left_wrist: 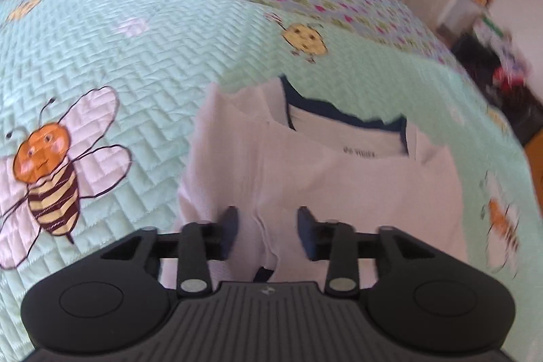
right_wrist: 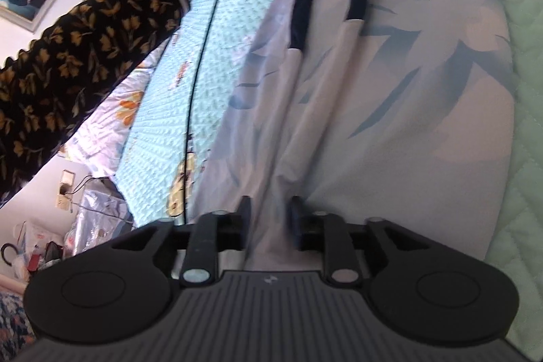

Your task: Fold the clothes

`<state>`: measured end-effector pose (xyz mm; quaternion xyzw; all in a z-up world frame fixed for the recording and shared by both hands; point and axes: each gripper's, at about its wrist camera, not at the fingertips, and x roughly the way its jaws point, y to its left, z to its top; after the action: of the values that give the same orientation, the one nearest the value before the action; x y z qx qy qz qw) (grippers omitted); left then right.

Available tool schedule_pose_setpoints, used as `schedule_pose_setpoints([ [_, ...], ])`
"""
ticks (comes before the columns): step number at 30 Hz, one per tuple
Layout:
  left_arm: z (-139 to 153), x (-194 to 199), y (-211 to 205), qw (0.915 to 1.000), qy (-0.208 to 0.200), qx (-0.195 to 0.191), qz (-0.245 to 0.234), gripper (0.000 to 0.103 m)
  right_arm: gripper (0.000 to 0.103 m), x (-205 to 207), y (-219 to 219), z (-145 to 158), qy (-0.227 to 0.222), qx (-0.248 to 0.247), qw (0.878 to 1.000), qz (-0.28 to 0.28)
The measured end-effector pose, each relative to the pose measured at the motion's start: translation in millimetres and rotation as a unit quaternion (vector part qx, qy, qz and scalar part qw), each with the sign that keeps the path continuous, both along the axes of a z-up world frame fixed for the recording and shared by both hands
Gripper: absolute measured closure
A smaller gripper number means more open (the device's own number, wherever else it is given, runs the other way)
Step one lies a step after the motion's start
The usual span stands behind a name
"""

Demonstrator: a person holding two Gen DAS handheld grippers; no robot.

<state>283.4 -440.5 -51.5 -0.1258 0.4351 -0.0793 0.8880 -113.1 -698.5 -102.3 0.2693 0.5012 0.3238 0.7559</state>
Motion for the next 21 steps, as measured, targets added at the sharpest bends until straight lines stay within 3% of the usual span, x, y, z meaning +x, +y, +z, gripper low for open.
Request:
schedule_pose_setpoints([
  [2, 6.7, -2.7, 11.0, 0.9996, -0.007, -0.016, 0.024, 0.057, 0.052, -7.7, -0.9, 6.2, -0.015, 0.000, 1.000, 0.010],
  [3, 9.7, -4.5, 16.9, 0.9990, -0.009, -0.025, 0.037, 0.053, 0.050, -11.5, -0.4, 9.4, -0.022, -0.002, 1.000, 0.014],
  [6, 17.1, -8.1, 33.9, 0.9956, -0.011, -0.063, 0.069, 0.050, 0.047, -20.4, -3.4, 13.4, -0.027, -0.001, 1.000, 0.012],
  [9, 22.0, -7.8, 46.2, 0.9903, -0.015, -0.114, 0.077, 0.049, 0.046, -25.1, -13.9, 7.6, -0.010, 0.023, 1.000, -0.008],
  [11, 21.7, -4.4, 46.1, 0.9893, -0.013, -0.129, 0.067, 0.047, 0.046, -26.3, -23.1, 2.8, 0.001, 0.047, 0.999, -0.024],
  [17, 11.2, 1.7, 13.3, 0.9977, -0.018, -0.066, 0.007, 0.046, 0.046, -25.5, -28.6, -5.3, 0.005, 0.070, 0.997, -0.032],
  [21, -1.0, 6.3, -7.5, 0.9997, -0.025, -0.007, -0.001, 0.046, 0.046, -23.4, -26.4, -10.5, 0.008, 0.085, 0.996, -0.029],
])
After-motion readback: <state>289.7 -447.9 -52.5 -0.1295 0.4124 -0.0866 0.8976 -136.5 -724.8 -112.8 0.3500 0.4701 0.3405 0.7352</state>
